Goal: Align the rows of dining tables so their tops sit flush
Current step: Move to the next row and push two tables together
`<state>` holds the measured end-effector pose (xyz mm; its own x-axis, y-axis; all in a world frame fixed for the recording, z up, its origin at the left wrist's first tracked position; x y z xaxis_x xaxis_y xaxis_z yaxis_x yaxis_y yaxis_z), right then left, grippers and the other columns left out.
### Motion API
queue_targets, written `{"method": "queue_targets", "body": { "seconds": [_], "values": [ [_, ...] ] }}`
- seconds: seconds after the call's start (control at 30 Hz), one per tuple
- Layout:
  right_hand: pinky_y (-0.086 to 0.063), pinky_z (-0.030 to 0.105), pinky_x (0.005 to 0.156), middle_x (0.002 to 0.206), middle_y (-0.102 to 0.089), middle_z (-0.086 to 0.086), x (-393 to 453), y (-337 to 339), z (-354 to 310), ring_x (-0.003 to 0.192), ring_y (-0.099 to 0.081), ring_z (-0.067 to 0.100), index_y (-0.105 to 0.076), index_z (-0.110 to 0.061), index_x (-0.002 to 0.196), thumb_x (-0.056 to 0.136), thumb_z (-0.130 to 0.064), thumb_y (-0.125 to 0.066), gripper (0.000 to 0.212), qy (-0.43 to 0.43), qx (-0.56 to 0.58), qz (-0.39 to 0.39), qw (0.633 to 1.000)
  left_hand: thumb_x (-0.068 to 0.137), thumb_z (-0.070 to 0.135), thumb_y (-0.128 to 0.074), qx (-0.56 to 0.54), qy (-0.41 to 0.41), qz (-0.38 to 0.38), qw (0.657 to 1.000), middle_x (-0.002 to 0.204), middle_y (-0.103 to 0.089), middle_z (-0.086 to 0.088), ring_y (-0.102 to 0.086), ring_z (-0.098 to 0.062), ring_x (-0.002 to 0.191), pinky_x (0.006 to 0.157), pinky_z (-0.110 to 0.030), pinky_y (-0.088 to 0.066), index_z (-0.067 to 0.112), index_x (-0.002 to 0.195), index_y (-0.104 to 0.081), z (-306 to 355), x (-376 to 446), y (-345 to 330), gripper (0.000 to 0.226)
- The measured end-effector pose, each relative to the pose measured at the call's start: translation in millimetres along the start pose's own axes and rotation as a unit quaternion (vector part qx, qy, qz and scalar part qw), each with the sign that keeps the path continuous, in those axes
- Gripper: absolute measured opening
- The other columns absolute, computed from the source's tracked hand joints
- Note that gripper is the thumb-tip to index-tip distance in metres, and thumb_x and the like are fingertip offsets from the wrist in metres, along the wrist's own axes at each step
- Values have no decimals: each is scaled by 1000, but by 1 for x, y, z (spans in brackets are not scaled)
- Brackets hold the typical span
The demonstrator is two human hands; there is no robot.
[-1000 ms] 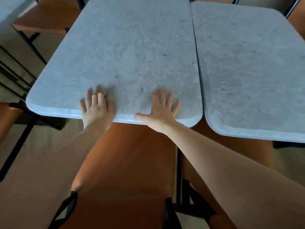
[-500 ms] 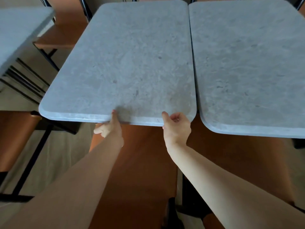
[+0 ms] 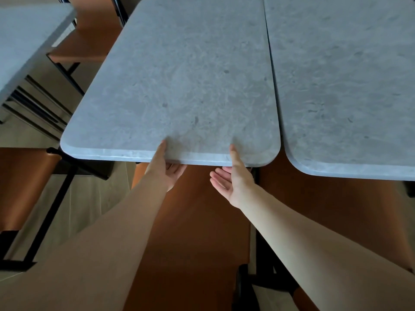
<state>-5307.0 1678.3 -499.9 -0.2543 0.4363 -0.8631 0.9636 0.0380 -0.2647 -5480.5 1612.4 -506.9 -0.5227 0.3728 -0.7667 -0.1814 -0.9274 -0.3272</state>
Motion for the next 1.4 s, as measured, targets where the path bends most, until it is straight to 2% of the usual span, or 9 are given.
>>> {"method": "queue_targets", "body": {
  "seconds": [0.2,0.33,0.5,0.7,0.87,1.0,1.2,1.3,1.4],
  "values": [
    [-49,51,107,120,-66,13,18,-14,-4,115,-65,29,-55,-12,128,77,-50,-83,70,-12,128,-98,987,86,41,-77,-57,-5,-21,998,113,-69,-11,-68,-27,99,96,-47,-55,11,109,-62,7,8,0,40],
    [-51,49,106,118,-74,11,24,-20,-5,114,-69,29,-62,-13,128,84,-28,-81,50,32,248,-122,960,85,35,-78,-74,-12,-19,997,97,-74,-6,-70,-21,89,91,-44,-58,10,105,-65,11,16,4,35],
    [-52,48,105,111,-77,11,27,-19,-4,109,-71,28,-66,-12,120,88,-20,-77,35,51,228,-151,961,87,31,-77,-62,-3,-44,997,71,-77,-1,-75,-17,78,72,-38,-59,13,97,-65,9,23,8,24],
    [-53,48,103,108,-77,11,27,-19,-2,106,-72,29,-65,-12,120,88,-18,-78,36,55,230,-142,961,88,33,-76,-44,-8,-54,998,98,-72,0,-70,-15,86,96,-38,-55,15,112,-63,8,23,7,32],
    [-51,50,105,117,-72,14,25,-18,-3,112,-69,32,-63,-10,119,87,-15,-79,36,57,231,-141,961,84,32,-80,-43,-13,-48,998,118,-70,-1,-69,-16,95,86,-37,-57,13,129,-61,10,17,6,53],
    [-51,49,105,114,-72,14,23,-17,-3,111,-69,32,-62,-9,119,87,-16,-79,38,60,217,-144,964,83,30,-81,-35,-22,-43,998,105,-70,-1,-68,-17,87,67,-37,-59,12,118,-62,12,15,7,43],
    [-50,49,106,118,-69,15,22,-9,0,115,-67,34,-61,-10,120,86,-16,-80,40,67,205,-154,964,84,29,-81,-27,-39,-47,998,104,-70,0,-69,-15,87,73,-36,-60,14,111,-63,6,14,10,36],
    [-50,48,107,120,-69,15,18,-3,3,117,-66,33,-61,-10,122,88,-17,-78,39,65,204,-156,964,85,30,-79,-25,-32,-45,998,104,-70,0,-69,-15,89,95,-38,-56,14,109,-63,1,11,13,33],
    [-49,48,108,121,-70,14,13,3,7,117,-66,32,-61,-9,125,90,-17,-76,39,58,203,-159,964,87,31,-77,-31,-17,-41,999,103,-70,0,-68,-17,99,99,-38,-53,14,106,-63,-5,7,17,29]
  ]
}}
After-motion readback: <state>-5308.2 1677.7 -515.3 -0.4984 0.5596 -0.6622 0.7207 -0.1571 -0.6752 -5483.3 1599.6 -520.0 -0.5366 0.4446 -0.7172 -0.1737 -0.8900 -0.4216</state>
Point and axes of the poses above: each hand's wrist, its own x-axis towards the middle knuckle, its own y-axis out of the back of the hand, z = x × y, the point moved 4 cm from there along x, towards the middle knuckle
